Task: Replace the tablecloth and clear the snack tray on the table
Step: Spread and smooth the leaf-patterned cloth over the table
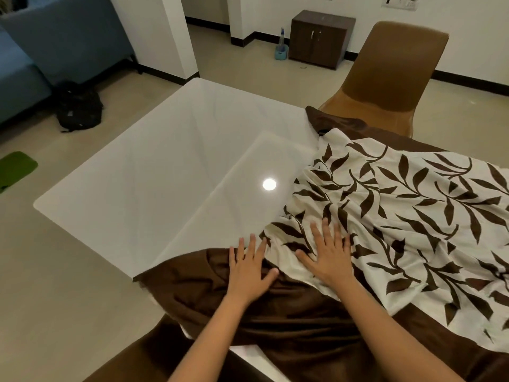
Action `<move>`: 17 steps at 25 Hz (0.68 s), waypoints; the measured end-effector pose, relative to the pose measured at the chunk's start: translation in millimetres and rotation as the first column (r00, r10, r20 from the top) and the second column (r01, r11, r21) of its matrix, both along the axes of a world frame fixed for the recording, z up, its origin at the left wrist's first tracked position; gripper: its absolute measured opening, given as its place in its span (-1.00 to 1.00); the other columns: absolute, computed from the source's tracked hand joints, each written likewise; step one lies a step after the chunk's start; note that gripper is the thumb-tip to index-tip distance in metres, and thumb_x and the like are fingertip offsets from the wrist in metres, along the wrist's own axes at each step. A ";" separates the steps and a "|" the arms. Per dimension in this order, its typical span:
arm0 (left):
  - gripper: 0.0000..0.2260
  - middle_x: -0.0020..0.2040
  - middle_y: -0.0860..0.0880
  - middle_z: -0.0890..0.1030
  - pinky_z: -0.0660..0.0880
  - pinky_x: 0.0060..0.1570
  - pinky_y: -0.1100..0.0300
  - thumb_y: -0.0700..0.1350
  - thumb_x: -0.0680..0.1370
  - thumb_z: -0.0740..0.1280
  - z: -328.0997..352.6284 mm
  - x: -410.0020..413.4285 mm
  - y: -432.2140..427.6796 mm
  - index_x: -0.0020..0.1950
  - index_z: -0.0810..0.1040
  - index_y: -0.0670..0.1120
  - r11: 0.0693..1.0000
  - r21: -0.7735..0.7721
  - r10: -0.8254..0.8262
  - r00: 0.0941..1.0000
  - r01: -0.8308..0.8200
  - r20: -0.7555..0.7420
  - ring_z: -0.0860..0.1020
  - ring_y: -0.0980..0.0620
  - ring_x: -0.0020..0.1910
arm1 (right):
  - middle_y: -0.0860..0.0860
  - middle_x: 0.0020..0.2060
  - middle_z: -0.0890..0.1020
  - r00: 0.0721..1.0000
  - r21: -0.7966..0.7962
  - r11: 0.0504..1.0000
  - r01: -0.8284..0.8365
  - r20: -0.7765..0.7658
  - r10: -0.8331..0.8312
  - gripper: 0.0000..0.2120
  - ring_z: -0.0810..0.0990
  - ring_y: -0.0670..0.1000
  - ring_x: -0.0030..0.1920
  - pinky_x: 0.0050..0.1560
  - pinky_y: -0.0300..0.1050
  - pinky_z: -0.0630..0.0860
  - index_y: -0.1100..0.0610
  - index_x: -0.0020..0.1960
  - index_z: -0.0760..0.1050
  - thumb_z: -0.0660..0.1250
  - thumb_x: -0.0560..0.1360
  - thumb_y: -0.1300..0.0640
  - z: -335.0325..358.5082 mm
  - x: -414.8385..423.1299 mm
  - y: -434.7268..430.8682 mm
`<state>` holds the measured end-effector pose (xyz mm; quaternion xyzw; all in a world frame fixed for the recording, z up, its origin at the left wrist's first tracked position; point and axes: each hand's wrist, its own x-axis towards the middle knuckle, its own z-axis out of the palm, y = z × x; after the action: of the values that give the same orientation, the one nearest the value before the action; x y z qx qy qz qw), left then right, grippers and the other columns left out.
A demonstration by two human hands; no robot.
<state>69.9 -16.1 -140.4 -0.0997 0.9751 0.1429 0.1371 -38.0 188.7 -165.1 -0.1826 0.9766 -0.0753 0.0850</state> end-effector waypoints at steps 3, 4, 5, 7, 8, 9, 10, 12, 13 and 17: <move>-0.30 0.57 0.05 0.07 -0.07 0.48 0.06 0.39 0.51 -0.01 4.9 14.3 -0.5 0.57 0.03 0.08 0.988 0.131 0.090 0.991 -0.076 -0.103 0.02 0.00 0.55 | -0.04 0.54 -0.25 1.000 -0.014 1.000 -0.001 -0.020 0.001 -0.17 -0.33 0.02 0.52 0.45 0.04 -0.41 -0.13 0.54 -0.27 -0.18 0.41 -0.50 -0.1 15.3 22.4; -0.34 0.51 0.08 0.22 0.10 0.45 0.08 0.36 0.53 0.03 8.6 14.1 -3.1 0.55 0.14 0.06 0.962 0.236 0.175 0.976 -0.141 -0.130 0.18 0.05 0.50 | -0.05 0.54 -0.23 1.000 -0.030 1.000 0.005 -0.014 -0.006 -0.20 -0.33 0.01 0.52 0.44 0.01 -0.44 -0.13 0.55 -0.24 -0.19 0.43 -0.48 0.9 14.7 23.5; -0.44 0.41 0.09 0.36 0.27 0.37 0.13 0.30 0.57 0.07 14.7 10.9 -4.5 0.48 0.27 0.03 0.915 0.347 0.267 0.954 -0.206 -0.138 0.33 0.07 0.41 | -0.06 0.55 -0.21 1.000 -0.053 0.998 0.015 -0.007 -0.015 -0.26 -0.32 0.00 0.52 0.44 0.01 -0.44 -0.14 0.55 -0.21 -0.22 0.46 -0.45 0.3 13.1 22.6; -0.64 0.08 0.02 0.59 0.43 0.00 0.31 0.12 0.65 0.04 27.8 -3.3 -6.8 0.18 0.52 -0.04 0.748 0.559 0.452 0.891 -0.357 -0.035 0.56 0.03 0.12 | -0.08 0.55 -0.13 0.999 -0.169 0.985 0.038 0.000 -0.038 -0.36 -0.28 -0.03 0.53 0.48 0.07 -0.36 -0.19 0.54 -0.13 -0.32 0.50 -0.36 2.3 9.9 14.3; -0.62 -0.10 0.00 0.61 0.42 -0.17 0.34 0.06 0.67 0.01 32.6 -12.9 -9.7 0.05 0.57 -0.08 0.606 0.643 0.538 0.836 -0.469 0.103 0.60 0.03 -0.07 | -0.10 0.54 -0.07 0.998 -0.282 0.958 0.059 0.025 -0.054 -0.42 -0.24 -0.07 0.53 0.49 0.07 -0.32 -0.23 0.52 -0.08 -0.31 0.52 -0.33 4.7 8.4 8.7; -0.59 -0.21 -0.01 0.60 0.39 -0.27 0.32 0.04 0.68 0.01 36.2 -20.2 -13.4 -0.02 0.59 -0.12 0.457 0.674 0.568 0.774 -0.580 0.280 0.57 0.05 -0.24 | -0.13 0.52 0.01 0.994 -0.413 0.906 0.097 0.079 -0.070 -0.48 -0.18 -0.11 0.52 0.50 0.03 -0.29 -0.25 0.48 -0.01 -0.24 0.55 -0.28 12.8 8.8 2.8; -0.60 -0.28 -0.01 0.58 0.37 -0.32 0.29 0.03 0.66 0.05 39.3 -25.6 -16.8 -0.05 0.60 -0.16 0.368 0.657 0.531 0.729 -0.658 0.433 0.50 0.08 -0.36 | -0.16 0.48 0.10 0.982 -0.538 0.826 0.168 0.162 -0.095 -0.55 -0.11 -0.14 0.51 0.52 0.00 -0.24 -0.23 0.46 0.05 -0.16 0.58 -0.22 22.0 9.7 -2.9; -0.66 -0.24 -0.04 0.58 0.40 -0.34 0.24 0.06 0.60 0.20 43.0 -36.9 -21.4 -0.01 0.61 -0.17 0.400 0.573 0.371 0.698 -0.715 0.613 0.47 0.08 -0.35 | -0.18 0.39 0.24 0.929 -0.703 0.623 0.343 0.353 -0.113 -0.63 0.05 -0.12 0.48 0.52 -0.04 -0.05 -0.12 0.43 0.20 -0.02 0.64 -0.08 35.9 12.5 -12.7; -0.70 -0.15 -0.06 0.61 0.46 -0.28 0.23 0.07 0.58 0.27 43.3 -40.3 -21.5 0.01 0.62 -0.15 0.423 0.555 0.296 0.688 -0.717 0.663 0.52 0.04 -0.25 | -0.15 0.37 0.31 0.910 -0.741 0.551 0.385 0.404 -0.093 -0.64 0.17 -0.07 0.46 0.51 -0.02 0.08 -0.07 0.41 0.29 0.03 0.64 -0.06 39.1 13.5 -16.5; -0.80 0.01 -0.12 0.68 0.55 0.07 0.05 -0.03 0.54 0.37 37.5 -52.0 -15.7 0.01 0.65 -0.14 0.296 0.589 0.200 0.651 -0.752 0.732 0.63 -0.11 0.04 | -0.03 -0.04 0.64 0.960 -0.752 0.603 0.265 0.265 -0.091 -0.59 0.58 -0.11 -0.02 0.07 -0.12 0.51 0.10 0.26 0.52 0.14 0.57 -0.11 37.6 11.7 -20.5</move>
<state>17.9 -31.8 -102.9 -0.3524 0.5971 0.6144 0.3766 -26.3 168.2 -127.5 -0.0941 0.8461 -0.5175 0.0864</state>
